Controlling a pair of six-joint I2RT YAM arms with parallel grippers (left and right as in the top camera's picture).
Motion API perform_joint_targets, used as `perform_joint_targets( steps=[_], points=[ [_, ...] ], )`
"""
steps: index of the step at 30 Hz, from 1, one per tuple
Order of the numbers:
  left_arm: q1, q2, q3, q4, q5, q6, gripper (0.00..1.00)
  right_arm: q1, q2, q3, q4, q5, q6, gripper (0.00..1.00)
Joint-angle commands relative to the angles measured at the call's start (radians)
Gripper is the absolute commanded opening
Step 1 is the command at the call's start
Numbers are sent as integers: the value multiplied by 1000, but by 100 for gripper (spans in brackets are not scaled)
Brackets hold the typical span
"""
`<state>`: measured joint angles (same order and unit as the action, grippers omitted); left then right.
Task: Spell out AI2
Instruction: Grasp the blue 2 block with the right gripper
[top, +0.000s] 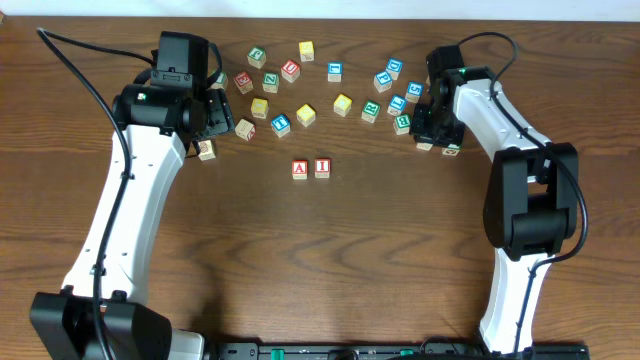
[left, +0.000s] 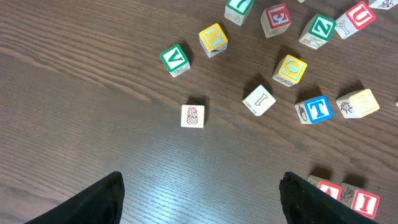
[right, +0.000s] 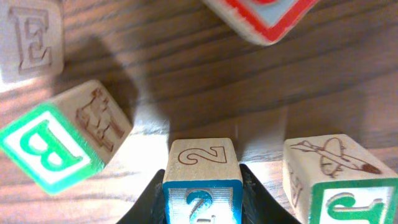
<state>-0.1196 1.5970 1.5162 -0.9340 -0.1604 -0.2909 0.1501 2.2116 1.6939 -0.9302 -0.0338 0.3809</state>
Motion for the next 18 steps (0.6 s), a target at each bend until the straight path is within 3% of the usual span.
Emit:
perform_joint_targets(
  steps=[1,4,18],
  points=[
    [3,6,10,0,-9,6,79,28,-36,-5,-9,-77,-113,18],
    [3,6,10,0,-9,6,79,58,-65,-5,-20,-116,-162,18],
    [3,6,10,0,-9,6,79,261,-66,-5,-31,-63,-123,18]
  ],
)
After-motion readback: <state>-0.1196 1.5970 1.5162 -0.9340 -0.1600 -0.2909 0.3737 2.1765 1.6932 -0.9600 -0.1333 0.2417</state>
